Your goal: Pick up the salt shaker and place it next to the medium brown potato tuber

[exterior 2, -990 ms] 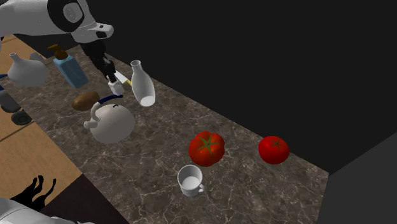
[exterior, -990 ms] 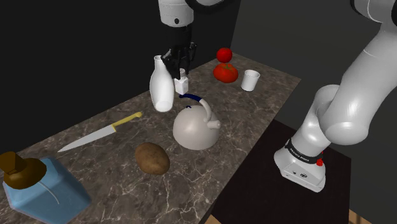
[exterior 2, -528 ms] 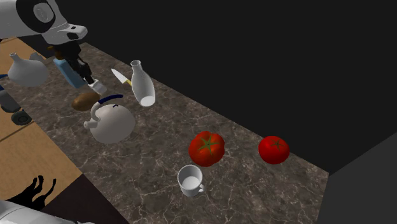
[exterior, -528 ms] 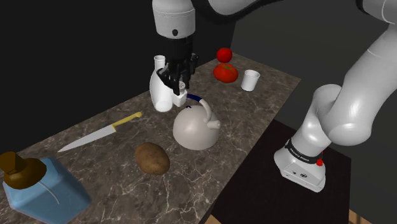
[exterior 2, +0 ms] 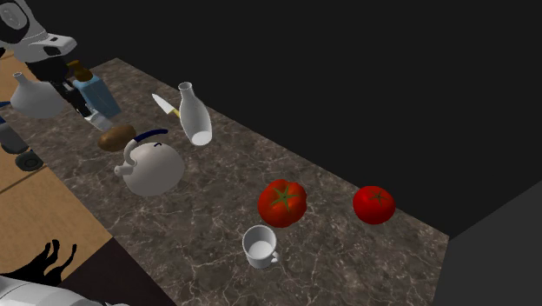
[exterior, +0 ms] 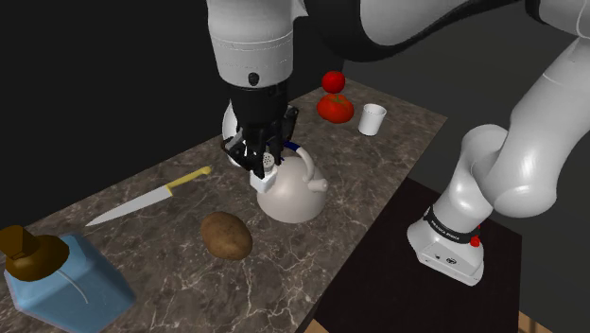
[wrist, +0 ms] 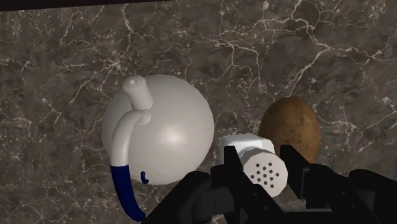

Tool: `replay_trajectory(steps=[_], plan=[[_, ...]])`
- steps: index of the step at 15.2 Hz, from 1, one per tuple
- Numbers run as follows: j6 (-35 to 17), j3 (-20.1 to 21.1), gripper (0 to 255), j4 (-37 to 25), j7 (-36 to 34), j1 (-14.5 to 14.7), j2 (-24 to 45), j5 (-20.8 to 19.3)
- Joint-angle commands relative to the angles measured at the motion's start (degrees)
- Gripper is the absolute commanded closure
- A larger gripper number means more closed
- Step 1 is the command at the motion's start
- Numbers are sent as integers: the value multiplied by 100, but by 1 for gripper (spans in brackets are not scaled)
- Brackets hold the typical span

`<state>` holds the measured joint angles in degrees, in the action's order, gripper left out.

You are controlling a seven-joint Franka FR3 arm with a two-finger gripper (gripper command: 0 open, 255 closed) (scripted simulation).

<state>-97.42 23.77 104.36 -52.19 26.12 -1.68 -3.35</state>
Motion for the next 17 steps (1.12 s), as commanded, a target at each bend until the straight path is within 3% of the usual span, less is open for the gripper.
replay_trajectory(steps=[1, 17], plan=[[53, 172, 255, -170, -345, 158, 151, -28], [-1144, 178, 255, 865, -475, 169, 337, -128]])
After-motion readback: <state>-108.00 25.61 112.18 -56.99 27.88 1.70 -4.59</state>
